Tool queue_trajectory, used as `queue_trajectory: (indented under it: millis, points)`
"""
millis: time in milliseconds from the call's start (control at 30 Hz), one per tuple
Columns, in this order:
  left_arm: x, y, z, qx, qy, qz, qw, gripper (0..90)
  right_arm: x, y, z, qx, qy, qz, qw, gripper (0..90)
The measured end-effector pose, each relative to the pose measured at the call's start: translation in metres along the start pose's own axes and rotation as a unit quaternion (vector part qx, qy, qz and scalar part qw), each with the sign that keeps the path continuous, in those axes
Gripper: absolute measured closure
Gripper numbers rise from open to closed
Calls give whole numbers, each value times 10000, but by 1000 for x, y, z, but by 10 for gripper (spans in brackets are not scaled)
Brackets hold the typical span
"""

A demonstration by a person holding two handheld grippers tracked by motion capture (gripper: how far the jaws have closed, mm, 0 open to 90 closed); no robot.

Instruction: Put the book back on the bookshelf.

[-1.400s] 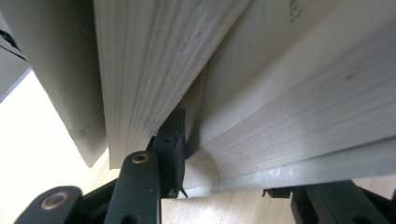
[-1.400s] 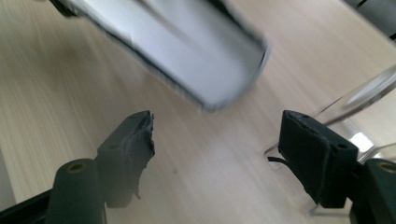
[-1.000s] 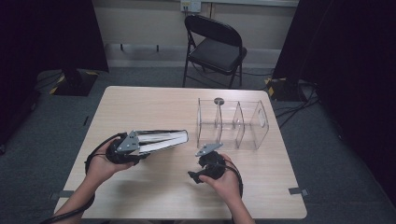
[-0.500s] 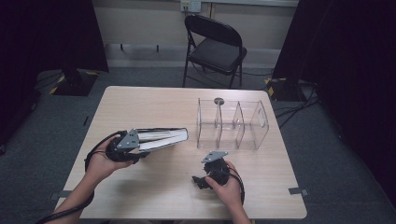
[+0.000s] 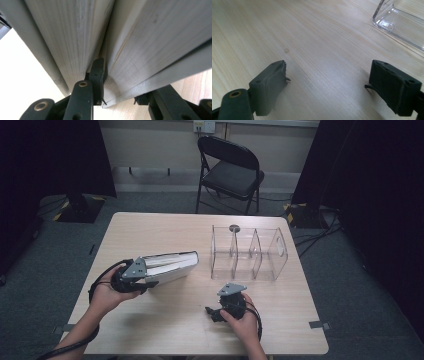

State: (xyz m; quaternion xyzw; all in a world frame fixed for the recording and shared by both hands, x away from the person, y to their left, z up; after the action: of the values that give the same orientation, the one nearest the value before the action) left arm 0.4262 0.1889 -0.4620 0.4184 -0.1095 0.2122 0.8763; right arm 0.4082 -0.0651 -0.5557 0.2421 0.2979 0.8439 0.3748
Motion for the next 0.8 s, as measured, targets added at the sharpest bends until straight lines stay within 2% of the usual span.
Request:
queue_trajectory:
  millis: [100, 333, 467, 633, 800]
  points:
    - [1, 1, 0, 36, -27, -3, 10000, 674, 0, 0, 1, -16, 24, -4, 10000, 130]
    - [2, 4, -4, -33, 157, -88, 9998, 676, 0, -1, 1, -15, 26, -2, 10000, 130]
    - [5, 4, -6, -112, 345, -93, 9993, 681, 0, -1, 1, -14, 22, -3, 10000, 130]
    - [7, 5, -7, -102, 344, -91, 9993, 681, 0, -1, 1, -14, 21, -3, 10000, 130]
    - [10, 5, -10, -102, 468, -121, 9988, 681, 0, -1, 1, -14, 18, -2, 10000, 130]
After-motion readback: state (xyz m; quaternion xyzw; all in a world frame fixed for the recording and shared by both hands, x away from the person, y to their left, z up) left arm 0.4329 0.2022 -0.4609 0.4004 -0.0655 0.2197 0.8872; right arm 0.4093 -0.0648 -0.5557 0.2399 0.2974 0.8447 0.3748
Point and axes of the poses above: each handheld gripper's, and its own axes: y roughly backward along the jaws, z roughly out of its top, x roughly to its left, the point moved 8 cm from there along -y, roughly forward along the jaws, and after that the axes turned 14 degrees about -y, right-handed, at the moved point
